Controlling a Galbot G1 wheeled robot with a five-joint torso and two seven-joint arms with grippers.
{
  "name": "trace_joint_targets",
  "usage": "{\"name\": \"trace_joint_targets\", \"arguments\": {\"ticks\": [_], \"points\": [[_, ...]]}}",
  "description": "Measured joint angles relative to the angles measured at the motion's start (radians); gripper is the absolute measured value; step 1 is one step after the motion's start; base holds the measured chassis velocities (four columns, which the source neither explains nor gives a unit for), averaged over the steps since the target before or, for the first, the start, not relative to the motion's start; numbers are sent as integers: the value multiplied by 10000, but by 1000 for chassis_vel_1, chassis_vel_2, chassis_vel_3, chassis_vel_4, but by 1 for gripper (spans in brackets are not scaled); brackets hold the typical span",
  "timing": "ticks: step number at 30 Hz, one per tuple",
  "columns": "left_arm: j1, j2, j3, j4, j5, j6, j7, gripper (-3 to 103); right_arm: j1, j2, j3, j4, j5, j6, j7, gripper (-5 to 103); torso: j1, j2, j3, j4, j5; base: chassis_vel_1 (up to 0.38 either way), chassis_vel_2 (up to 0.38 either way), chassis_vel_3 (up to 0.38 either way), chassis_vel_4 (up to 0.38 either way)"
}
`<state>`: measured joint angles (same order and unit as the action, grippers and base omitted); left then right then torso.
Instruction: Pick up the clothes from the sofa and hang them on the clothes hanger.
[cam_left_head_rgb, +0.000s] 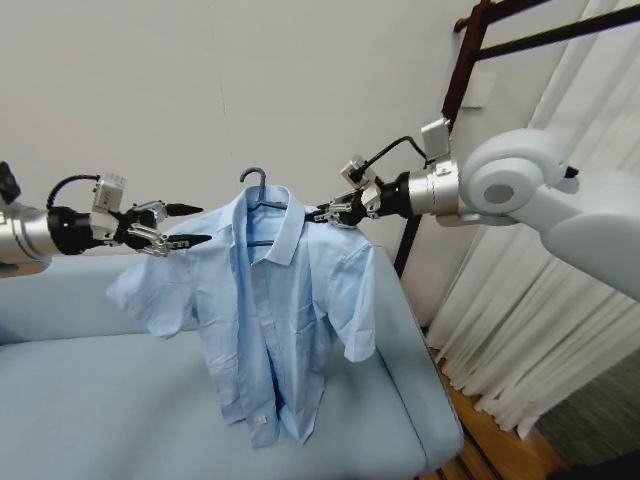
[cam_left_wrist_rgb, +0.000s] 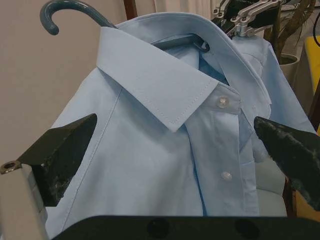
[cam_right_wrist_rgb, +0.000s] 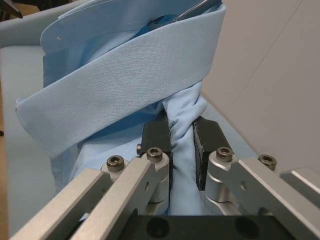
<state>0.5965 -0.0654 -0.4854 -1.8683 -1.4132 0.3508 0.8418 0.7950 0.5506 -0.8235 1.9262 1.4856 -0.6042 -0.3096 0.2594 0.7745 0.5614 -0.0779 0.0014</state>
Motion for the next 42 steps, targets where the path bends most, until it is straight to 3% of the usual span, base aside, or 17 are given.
{"name": "trace_joint_targets", "arguments": {"ticks": [5,8,9,12,14,15,17,20,24,32,36,37,42], "points": [[-16,-97,-20,-38,-5,0,-142,100,-298,-324,176,428,-688,541,354,8,0,0,0,1,0,0,0,0,0],[-31,-241,-49,-92,-12,1,-349,100,-626,-710,324,1090,-1015,1030,1452,8,0,0,-1,-2,2,0,0,0,0],[-31,-241,-49,-92,-12,1,-349,100,-626,-710,324,1090,-1015,1030,1452,8,0,0,-1,-2,2,0,0,0,0],[-95,-430,-100,-157,-109,42,-784,100,-928,-985,525,1668,-1234,1041,3240,8,-1,0,-1,-2,2,0,0,0,0],[-131,-560,-161,-211,-186,82,-1251,100,-993,-1030,710,1954,-1023,659,4728,8,0,0,0,-1,3,0,0,0,0],[-131,-560,-161,-211,-186,82,-1251,100,-993,-1030,710,1954,-1023,659,4728,8,0,0,0,-1,3,0,0,0,0],[-137,-681,-207,-241,-216,98,-1590,100,-806,-1005,871,2139,-386,33,6200,8,0,-1,0,0,3,0,0,0,0],[-150,-880,-311,-255,-214,104,-1761,100,-166,-973,967,2141,439,-820,7490,8,0,0,0,0,0,0,0,0,0],[-226,-1115,-435,-280,-171,102,-1803,100,795,-996,717,1867,804,-1267,7925,8,-1,1,-2,0,-1,0,0,0,0],[-281,-1787,-658,-367,148,51,-1838,100,2590,-924,-534,1104,1673,-1304,8498,8,0,0,-1,1,0,0,0,0,0],[-222,-2277,-794,-375,277,-22,-2112,100,4293,-770,-2328,334,2030,-1311,8550,8,0,0,-1,-3,0,0,0,0,0],[-222,-2277,-794,-375,277,-22,-2112,100,4293,-770,-2328,334,2030,-1311,8550,8,0,0,-1,-3,0,0,0,0,0],[-4,-2725,-1239,-242,342,-91,-2207,100,6172,-207,-4360,-705,3056,-1312,9529,8,0,0,0,3,-1,0,0,0,0]]}}
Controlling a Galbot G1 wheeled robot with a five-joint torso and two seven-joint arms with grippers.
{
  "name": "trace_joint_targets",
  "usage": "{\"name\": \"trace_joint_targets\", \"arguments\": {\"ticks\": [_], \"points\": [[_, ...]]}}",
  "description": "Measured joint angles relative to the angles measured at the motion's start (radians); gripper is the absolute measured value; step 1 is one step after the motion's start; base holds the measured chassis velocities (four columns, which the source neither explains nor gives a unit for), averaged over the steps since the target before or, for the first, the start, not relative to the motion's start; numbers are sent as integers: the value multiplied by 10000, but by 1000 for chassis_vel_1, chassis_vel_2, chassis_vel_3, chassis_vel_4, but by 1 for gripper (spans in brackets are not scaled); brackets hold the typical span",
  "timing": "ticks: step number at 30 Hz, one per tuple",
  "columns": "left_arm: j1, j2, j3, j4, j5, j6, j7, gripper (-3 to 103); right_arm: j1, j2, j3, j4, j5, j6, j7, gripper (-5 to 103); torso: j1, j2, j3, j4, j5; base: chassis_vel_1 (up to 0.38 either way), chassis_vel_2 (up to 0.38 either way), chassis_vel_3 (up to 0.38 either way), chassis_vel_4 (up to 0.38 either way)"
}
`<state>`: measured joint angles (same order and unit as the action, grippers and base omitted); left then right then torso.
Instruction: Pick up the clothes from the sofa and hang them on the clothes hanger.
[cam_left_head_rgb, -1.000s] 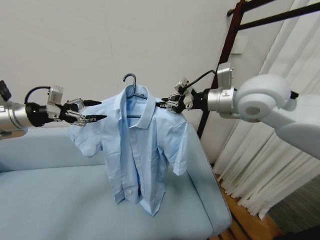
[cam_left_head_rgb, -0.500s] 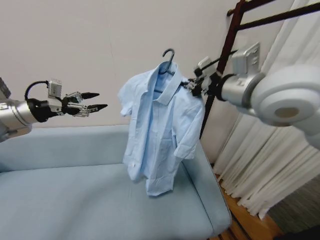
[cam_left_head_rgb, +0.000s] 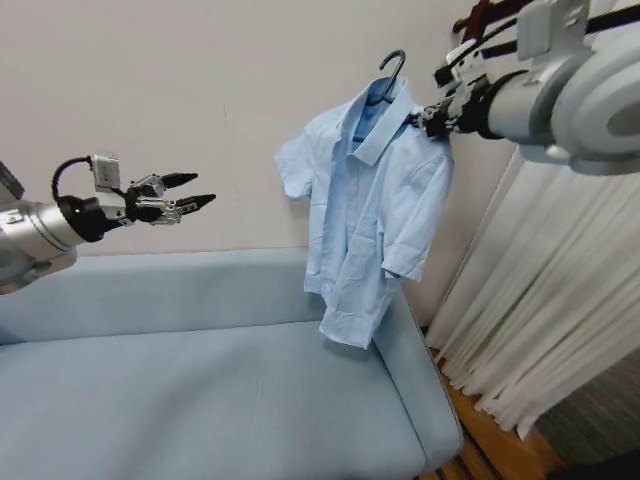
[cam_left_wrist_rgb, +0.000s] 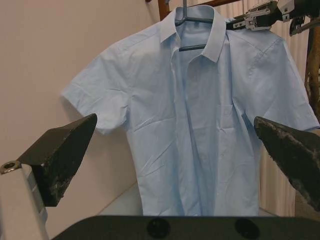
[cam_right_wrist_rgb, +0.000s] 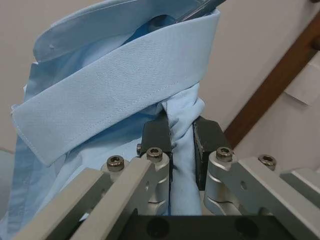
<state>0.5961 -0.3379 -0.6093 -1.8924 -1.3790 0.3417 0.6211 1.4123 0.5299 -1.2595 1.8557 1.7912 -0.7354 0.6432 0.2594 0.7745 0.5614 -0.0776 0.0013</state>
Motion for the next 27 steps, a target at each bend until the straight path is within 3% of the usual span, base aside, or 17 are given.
{"name": "trace_joint_targets", "arguments": {"ticks": [1,4,11,17,25,27], "points": [[0,0,0,0,0,0,0,100,0,0,0,0,0,0,0,8,0,0,0,0,0,0,0,0,0],[90,-267,-185,180,109,-23,242,100,1338,373,-1602,-553,55,0,44,8,0,0,0,0,2,0,0,0,0],[129,-888,-330,485,368,-35,576,100,4662,1529,-4891,-1202,-218,2,-854,8,-2,2,-3,-6,0,0,0,0,0],[143,-1372,-319,514,492,-35,616,100,5986,2544,-6645,-1438,136,2,-1128,8,-1,1,-1,-2,0,0,0,0,0],[165,-2049,-130,568,768,-38,748,100,7203,4101,-8610,-1577,2210,3,-456,8,-2,2,-1,-3,-2,0,0,0,0],[159,-2215,-50,575,840,-50,772,100,7183,4339,-8741,-1701,3491,6,202,8,-1,2,-1,-4,1,0,0,0,0]]}}
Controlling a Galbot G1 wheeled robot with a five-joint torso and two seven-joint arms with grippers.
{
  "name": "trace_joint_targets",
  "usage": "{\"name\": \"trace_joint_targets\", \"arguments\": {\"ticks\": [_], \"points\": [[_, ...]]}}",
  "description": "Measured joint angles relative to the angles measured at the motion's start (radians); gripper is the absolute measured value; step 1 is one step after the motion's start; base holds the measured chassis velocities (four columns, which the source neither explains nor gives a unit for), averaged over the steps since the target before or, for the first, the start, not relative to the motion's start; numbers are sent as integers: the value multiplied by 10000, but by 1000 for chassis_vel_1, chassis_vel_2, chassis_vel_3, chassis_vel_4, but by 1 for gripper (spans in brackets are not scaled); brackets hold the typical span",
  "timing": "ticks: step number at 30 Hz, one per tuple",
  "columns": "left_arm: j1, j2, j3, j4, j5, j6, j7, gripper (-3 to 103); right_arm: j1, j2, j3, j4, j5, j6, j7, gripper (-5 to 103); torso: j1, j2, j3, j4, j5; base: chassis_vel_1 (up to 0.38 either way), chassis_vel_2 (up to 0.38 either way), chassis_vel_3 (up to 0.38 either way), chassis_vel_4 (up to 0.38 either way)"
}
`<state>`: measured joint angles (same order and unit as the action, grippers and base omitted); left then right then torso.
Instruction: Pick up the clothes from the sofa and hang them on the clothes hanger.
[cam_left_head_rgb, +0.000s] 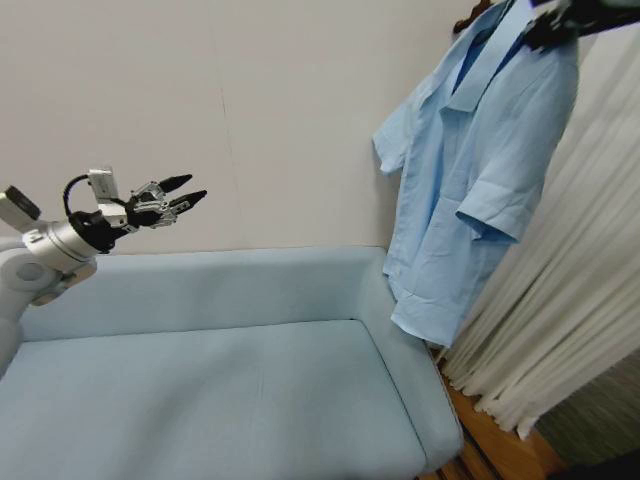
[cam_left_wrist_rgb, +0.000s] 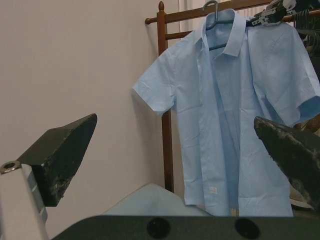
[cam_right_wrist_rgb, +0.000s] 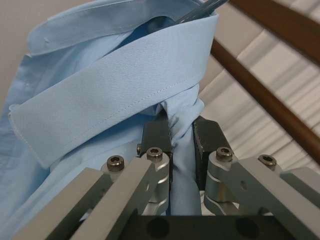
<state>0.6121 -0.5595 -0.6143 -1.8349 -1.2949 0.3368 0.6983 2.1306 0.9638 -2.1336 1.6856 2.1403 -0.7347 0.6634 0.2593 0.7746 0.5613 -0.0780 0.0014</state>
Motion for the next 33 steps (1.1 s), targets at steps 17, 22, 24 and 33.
{"name": "trace_joint_targets", "arguments": {"ticks": [17,22,24,33], "points": [[12,-762,339,324,359,-185,484,100,225,680,-814,-614,2567,9,1805,8,0,-1,0,1,-4,0,0,0,0],[38,-992,334,308,431,-192,508,100,25,843,-1087,-932,2480,8,1631,8,1,-2,0,0,0,0,0,0,0],[38,-1032,316,309,438,-192,511,100,-52,844,-1109,-1051,2474,8,1624,8,1,-2,1,1,2,0,0,0,0],[38,-1107,261,607,622,-197,703,100,-247,808,-1633,-1759,2098,3,980,8,1,-1,1,3,-2,0,0,0,0]]}}
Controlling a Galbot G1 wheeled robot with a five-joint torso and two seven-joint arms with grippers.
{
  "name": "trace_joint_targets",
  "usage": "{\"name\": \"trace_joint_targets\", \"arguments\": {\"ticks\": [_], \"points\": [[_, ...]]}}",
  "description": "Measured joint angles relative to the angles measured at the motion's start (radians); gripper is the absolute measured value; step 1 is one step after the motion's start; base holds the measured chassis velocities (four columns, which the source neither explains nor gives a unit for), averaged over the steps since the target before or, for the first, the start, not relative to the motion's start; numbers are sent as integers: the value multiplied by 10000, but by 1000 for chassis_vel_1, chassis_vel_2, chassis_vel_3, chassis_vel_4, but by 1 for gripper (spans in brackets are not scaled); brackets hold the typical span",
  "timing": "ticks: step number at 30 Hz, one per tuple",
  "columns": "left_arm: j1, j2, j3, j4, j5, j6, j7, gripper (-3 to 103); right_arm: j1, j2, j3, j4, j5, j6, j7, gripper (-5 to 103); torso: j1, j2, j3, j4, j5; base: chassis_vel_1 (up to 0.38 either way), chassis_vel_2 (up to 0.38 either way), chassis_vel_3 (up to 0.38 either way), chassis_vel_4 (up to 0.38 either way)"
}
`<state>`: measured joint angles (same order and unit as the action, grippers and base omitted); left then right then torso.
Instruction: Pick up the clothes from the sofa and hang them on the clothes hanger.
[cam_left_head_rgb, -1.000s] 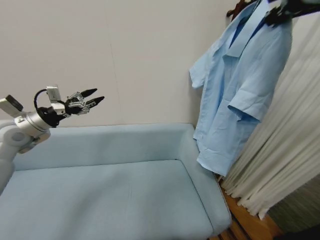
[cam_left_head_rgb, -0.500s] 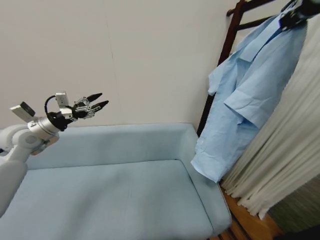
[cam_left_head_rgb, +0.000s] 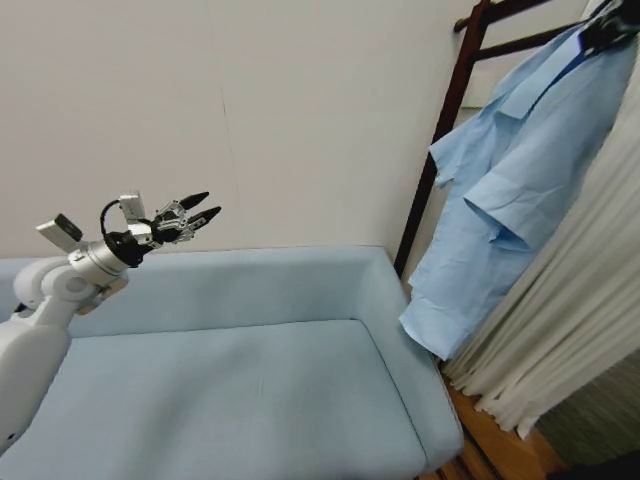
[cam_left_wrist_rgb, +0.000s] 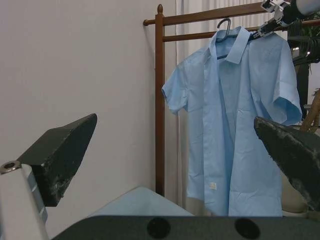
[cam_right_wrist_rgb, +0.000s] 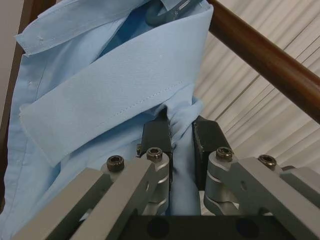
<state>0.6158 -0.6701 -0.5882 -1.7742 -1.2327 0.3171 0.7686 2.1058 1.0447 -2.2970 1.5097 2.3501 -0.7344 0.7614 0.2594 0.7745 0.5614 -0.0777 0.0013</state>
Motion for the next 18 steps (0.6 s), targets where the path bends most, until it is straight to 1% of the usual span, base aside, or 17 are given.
{"name": "trace_joint_targets", "arguments": {"ticks": [6,13,14,16,18], "points": [[-38,-225,108,116,220,-2,3,100,-106,-175,12,-16,86,-1,-73,8,0,0,0,-3,3,0,0,0,0],[-38,-478,230,120,465,19,1,100,-413,-188,245,-74,505,-2,155,8,0,0,0,-3,3,0,0,0,0],[-27,-510,238,119,496,25,0,100,-486,-191,344,-116,709,-2,320,8,0,0,0,-4,2,0,0,0,0],[3,-581,250,105,553,35,0,100,-745,-276,727,-249,1331,-1,908,8,0,0,0,-2,-1,0,0,0,0],[12,-610,261,100,597,41,0,100,-921,-359,1004,-315,1754,2,1244,8,0,0,0,-1,1,0,0,0,0]]}}
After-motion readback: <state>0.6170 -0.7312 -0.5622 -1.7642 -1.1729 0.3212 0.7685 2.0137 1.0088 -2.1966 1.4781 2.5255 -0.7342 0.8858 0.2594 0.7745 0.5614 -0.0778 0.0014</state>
